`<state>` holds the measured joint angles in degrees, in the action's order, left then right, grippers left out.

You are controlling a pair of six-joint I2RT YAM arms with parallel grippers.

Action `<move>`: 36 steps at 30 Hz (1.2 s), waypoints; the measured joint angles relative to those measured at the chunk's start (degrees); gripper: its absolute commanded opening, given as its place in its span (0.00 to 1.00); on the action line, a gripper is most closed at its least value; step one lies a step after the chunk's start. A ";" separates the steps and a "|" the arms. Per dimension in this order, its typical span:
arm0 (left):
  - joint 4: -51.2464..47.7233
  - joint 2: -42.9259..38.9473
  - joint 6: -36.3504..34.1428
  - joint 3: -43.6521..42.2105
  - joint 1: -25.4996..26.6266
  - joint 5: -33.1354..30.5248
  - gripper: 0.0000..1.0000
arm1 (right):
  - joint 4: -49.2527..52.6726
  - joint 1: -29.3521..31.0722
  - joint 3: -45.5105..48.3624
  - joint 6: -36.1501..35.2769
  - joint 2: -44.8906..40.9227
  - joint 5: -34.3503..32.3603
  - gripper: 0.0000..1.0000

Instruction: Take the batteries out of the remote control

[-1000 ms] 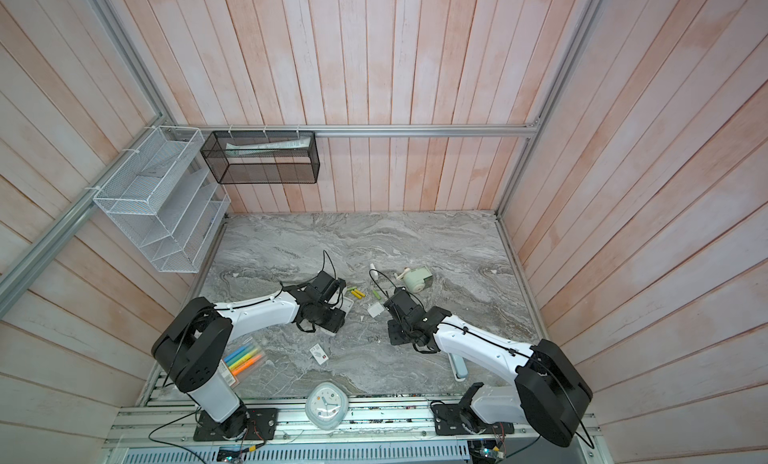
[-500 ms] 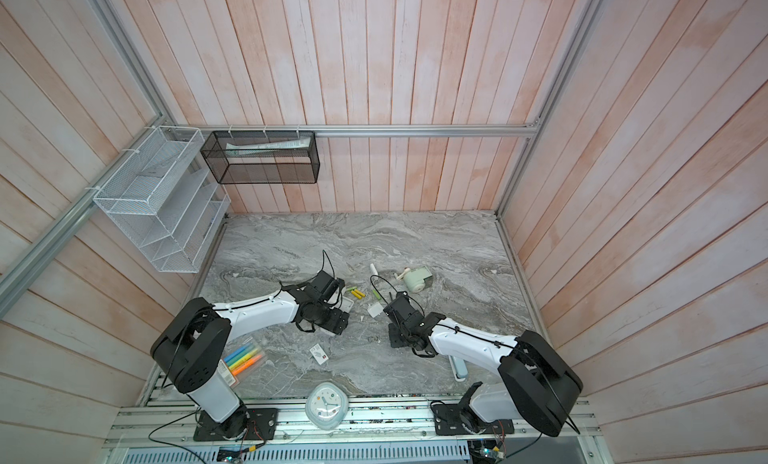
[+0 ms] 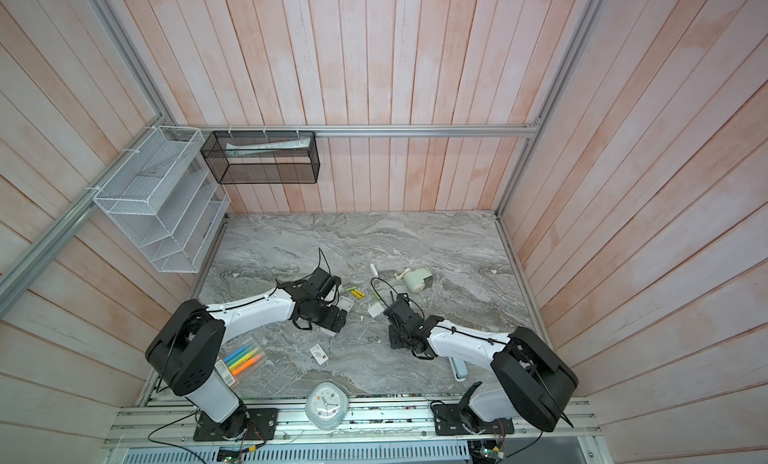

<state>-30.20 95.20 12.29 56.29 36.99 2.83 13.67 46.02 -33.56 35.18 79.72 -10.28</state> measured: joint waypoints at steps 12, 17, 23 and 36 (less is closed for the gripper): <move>2.05 -9.92 2.27 -0.31 -2.80 -0.07 1.00 | -0.02 0.00 -0.46 0.11 0.13 -0.87 0.81; 3.17 -15.91 3.67 -1.84 -4.96 -2.05 1.00 | 3.45 -0.02 -0.59 -1.05 -3.65 -1.46 0.98; 5.40 -23.15 6.01 -4.15 -10.88 -7.43 1.00 | 5.68 -1.16 -4.33 -3.63 -10.16 -3.65 0.98; 17.27 -31.36 8.57 -14.60 -24.26 -20.31 1.00 | -2.05 -26.67 -5.62 -13.68 -16.50 -3.34 0.98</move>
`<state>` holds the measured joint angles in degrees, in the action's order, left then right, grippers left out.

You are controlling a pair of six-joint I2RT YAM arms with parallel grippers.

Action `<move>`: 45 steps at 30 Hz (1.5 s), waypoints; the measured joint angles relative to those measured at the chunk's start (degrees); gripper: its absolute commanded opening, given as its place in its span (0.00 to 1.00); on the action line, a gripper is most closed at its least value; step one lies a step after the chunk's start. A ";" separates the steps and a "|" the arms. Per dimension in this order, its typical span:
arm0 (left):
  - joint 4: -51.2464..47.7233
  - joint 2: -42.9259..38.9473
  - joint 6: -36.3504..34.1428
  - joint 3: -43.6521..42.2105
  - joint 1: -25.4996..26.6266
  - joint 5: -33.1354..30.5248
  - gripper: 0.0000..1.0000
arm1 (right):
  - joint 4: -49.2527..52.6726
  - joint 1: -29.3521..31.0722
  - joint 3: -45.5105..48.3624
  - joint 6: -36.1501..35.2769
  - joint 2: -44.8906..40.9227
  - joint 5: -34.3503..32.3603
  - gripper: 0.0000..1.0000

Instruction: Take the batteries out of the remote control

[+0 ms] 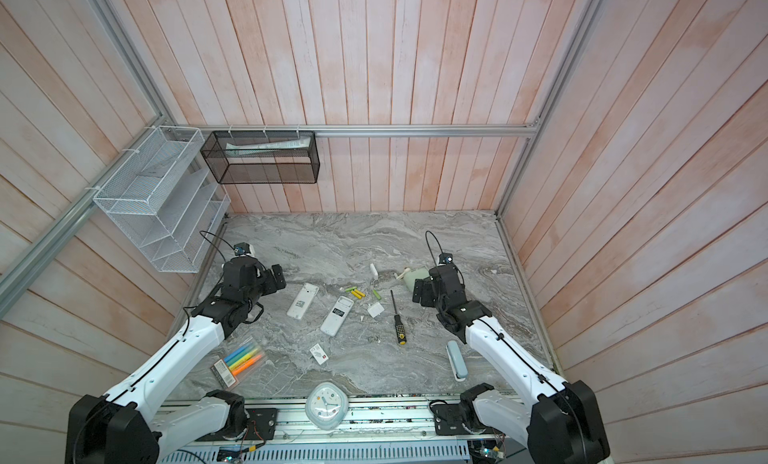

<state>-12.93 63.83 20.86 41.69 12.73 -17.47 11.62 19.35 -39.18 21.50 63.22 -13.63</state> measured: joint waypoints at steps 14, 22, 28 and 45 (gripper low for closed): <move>37.70 5.88 -8.96 -20.96 -7.02 -5.18 1.00 | -44.81 -18.14 21.29 -11.19 10.62 -0.55 0.98; 54.62 14.10 -13.97 -22.69 -10.99 0.59 1.00 | -68.94 -19.96 24.35 -16.11 18.12 2.93 0.98; 71.21 21.29 -16.06 -25.92 -12.28 4.83 1.00 | -79.76 -21.42 27.71 -17.27 25.11 6.38 0.98; 76.83 24.68 -16.81 -26.60 -12.35 6.58 1.00 | -80.13 -21.42 25.94 -18.99 24.30 9.75 0.98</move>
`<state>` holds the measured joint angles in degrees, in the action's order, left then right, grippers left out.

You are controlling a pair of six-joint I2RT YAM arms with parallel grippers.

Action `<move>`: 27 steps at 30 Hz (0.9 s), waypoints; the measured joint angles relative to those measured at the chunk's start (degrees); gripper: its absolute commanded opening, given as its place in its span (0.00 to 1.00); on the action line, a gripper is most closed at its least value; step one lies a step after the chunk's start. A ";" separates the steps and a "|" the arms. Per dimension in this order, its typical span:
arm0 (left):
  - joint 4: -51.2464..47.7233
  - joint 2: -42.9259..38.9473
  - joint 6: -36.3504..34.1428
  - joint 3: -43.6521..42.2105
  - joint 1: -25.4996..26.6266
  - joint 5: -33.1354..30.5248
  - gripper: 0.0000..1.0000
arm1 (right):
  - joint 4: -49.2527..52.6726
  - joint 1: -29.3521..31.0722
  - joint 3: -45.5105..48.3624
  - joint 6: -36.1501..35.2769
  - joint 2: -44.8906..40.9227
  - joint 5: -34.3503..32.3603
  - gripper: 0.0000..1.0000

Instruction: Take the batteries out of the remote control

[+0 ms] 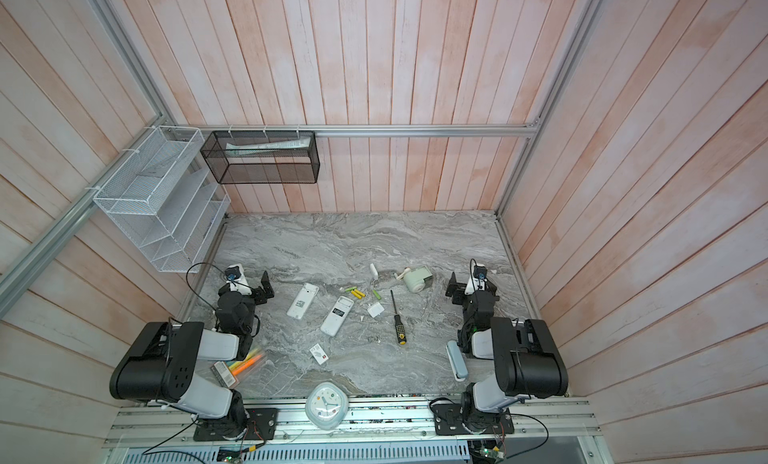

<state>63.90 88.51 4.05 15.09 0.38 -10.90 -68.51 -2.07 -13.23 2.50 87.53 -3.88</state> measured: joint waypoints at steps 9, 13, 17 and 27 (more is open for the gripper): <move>-0.39 0.00 -1.20 0.22 -0.46 3.96 1.00 | -0.52 -0.63 0.20 -2.19 -0.02 7.02 0.98; -0.26 0.00 -2.78 0.39 -2.43 12.59 1.00 | -0.04 -1.16 -0.11 -2.08 -0.09 8.07 0.98; -0.98 -0.02 -2.58 0.87 -2.54 12.33 1.00 | -0.02 -1.09 -0.22 -1.55 -0.09 6.03 0.98; -1.49 0.00 -2.95 1.25 -2.67 15.45 1.00 | 0.00 -1.86 -0.24 -2.10 -0.09 9.51 0.98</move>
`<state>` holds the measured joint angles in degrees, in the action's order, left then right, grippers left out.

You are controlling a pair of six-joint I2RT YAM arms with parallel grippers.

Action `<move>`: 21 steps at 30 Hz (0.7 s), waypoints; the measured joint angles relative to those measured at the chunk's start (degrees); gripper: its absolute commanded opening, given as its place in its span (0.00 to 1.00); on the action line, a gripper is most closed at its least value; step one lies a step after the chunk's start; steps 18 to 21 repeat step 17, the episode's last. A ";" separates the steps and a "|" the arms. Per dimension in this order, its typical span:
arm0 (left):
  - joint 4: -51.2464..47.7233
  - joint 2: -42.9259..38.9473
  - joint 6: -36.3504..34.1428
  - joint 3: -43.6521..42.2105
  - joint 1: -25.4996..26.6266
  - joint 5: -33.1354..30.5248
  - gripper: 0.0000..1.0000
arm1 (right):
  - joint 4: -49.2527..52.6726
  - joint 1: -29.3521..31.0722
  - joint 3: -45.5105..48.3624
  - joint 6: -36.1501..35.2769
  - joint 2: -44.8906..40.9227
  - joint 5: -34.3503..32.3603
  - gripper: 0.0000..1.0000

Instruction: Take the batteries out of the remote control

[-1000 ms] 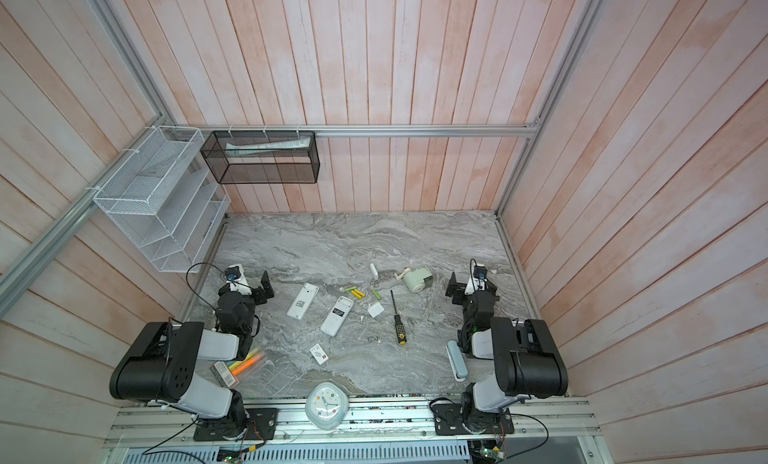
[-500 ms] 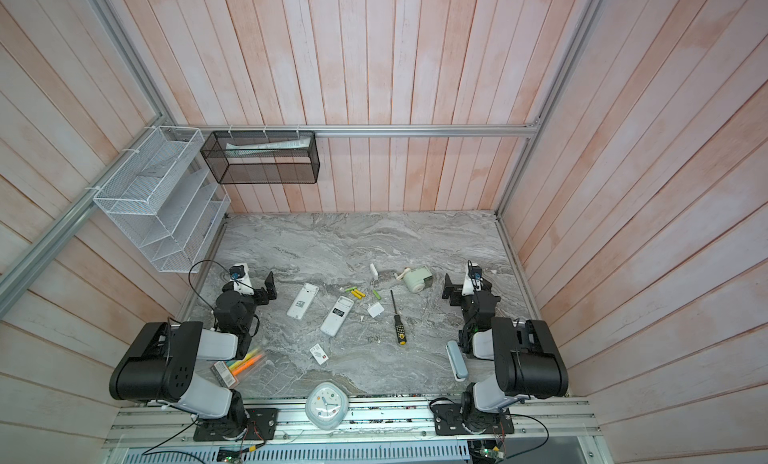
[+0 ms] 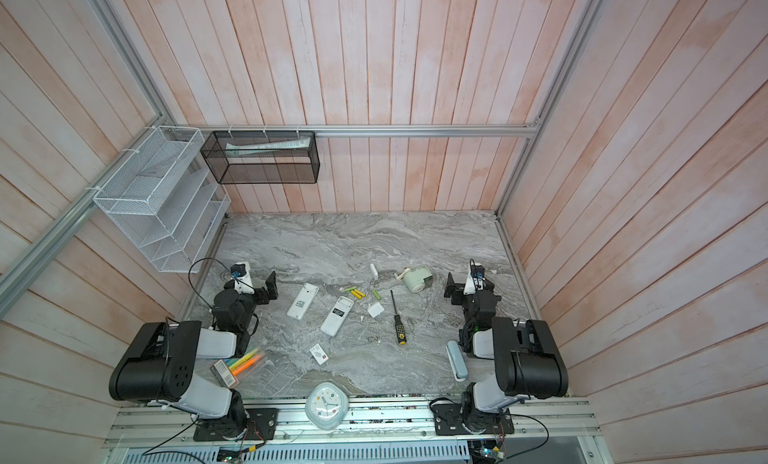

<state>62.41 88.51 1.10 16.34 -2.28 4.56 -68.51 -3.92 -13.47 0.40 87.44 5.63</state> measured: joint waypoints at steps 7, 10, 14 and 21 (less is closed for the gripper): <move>0.74 0.00 -1.53 -0.13 -1.81 8.98 1.00 | -0.39 -1.01 0.04 -0.61 -0.13 5.55 0.98; 0.50 0.00 -1.27 -0.11 -1.84 8.41 1.00 | -0.37 -1.01 0.04 -0.39 -0.13 4.92 0.98; 0.48 -0.02 -0.94 -0.11 -1.86 8.39 1.00 | -0.39 -1.01 0.04 -0.35 -0.13 4.55 0.98; 0.48 -0.02 -0.90 -0.11 -1.86 8.39 1.00 | -0.37 -0.98 0.02 -0.28 -0.13 4.15 0.98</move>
